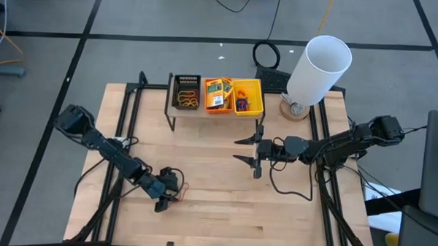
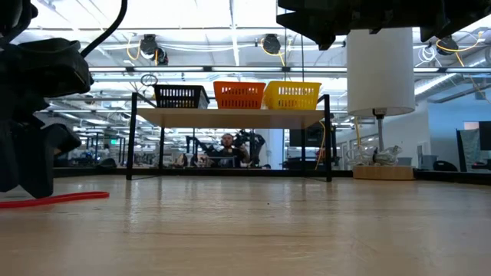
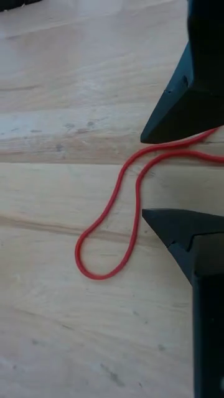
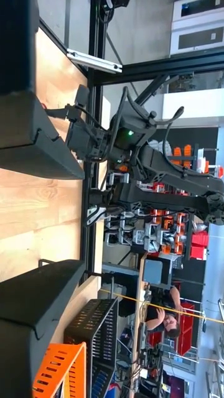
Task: Pick & Place Office Desk Supplies
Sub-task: Put the red rubberband into the black bin on the shelf
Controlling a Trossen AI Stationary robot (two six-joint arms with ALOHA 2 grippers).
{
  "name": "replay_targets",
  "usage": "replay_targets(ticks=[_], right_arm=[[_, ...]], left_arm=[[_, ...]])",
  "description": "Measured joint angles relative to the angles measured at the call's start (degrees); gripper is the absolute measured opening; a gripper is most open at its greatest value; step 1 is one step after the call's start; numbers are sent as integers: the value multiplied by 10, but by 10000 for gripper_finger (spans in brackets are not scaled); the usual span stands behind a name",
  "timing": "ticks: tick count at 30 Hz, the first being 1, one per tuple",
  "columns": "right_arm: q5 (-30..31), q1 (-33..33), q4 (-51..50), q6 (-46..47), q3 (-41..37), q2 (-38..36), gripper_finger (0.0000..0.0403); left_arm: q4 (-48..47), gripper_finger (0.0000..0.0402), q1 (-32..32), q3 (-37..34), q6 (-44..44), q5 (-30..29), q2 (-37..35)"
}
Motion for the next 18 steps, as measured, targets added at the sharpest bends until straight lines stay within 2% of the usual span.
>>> replay_targets(ticks=[10, 18], right_arm=[[0, 0, 0, 0, 0, 0, 212], [0, 0, 0, 0, 0, 0, 212]], left_arm=[[5, 170, -1, 2, -30, -18, 13], [49, 170, -15, 3, -61, -44, 71]])
